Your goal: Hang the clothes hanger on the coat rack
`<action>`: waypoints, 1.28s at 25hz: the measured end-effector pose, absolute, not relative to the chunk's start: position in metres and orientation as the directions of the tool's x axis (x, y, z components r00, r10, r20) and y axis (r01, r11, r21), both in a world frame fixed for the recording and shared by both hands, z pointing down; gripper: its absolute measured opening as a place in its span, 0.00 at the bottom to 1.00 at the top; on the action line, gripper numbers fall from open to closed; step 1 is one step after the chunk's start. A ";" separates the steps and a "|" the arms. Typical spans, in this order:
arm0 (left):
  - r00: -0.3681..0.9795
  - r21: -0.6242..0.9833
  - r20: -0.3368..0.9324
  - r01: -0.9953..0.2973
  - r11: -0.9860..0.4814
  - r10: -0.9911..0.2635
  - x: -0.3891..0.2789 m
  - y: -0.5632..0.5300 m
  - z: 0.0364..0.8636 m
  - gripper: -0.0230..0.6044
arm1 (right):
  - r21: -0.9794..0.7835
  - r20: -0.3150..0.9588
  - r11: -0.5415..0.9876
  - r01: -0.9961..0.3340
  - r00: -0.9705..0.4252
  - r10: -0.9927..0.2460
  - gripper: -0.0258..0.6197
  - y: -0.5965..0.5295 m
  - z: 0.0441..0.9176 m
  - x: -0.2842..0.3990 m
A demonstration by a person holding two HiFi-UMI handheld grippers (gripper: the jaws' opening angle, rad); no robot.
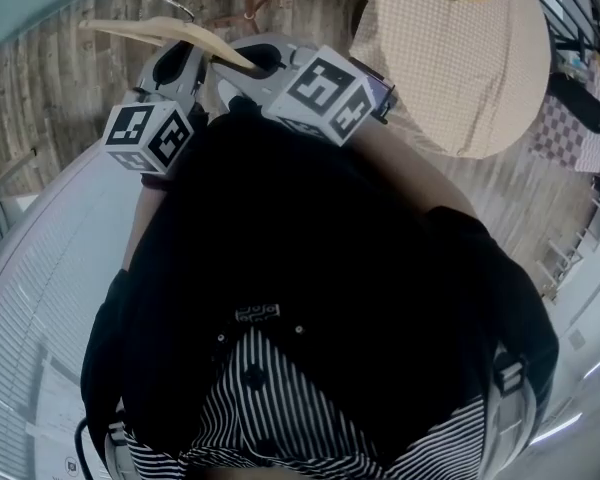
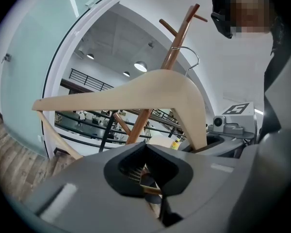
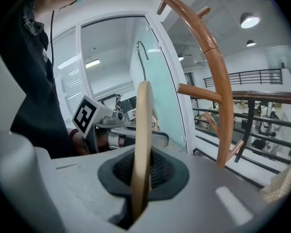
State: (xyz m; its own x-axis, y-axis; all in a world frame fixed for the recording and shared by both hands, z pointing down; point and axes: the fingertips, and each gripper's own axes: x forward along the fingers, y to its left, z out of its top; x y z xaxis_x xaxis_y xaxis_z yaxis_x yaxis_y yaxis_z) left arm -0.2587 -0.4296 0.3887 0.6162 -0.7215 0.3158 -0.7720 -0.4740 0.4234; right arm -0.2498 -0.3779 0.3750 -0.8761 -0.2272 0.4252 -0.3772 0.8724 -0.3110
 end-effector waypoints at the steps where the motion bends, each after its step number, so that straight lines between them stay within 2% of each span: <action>1: 0.614 0.423 0.315 -0.773 -0.473 -0.723 -0.257 -0.430 0.388 0.03 | -0.315 0.425 0.870 -0.379 -0.876 -0.228 0.07 -0.379 0.374 -0.247; 15: 0.600 0.412 0.316 -0.784 -0.464 -0.735 -0.246 -0.443 0.383 0.03 | -0.387 0.434 0.820 -0.421 -0.868 -0.241 0.07 -0.406 0.382 -0.222; 24: 0.600 0.432 0.319 -0.781 -0.450 -0.734 -0.248 -0.451 0.385 0.03 | -0.386 0.505 0.845 -0.371 -0.851 -0.143 0.07 -0.394 0.401 -0.223; 32: 0.614 0.438 0.339 -0.773 -0.459 -0.712 -0.237 -0.450 0.393 0.03 | -0.434 0.516 0.812 -0.389 -0.847 -0.130 0.07 -0.397 0.412 -0.215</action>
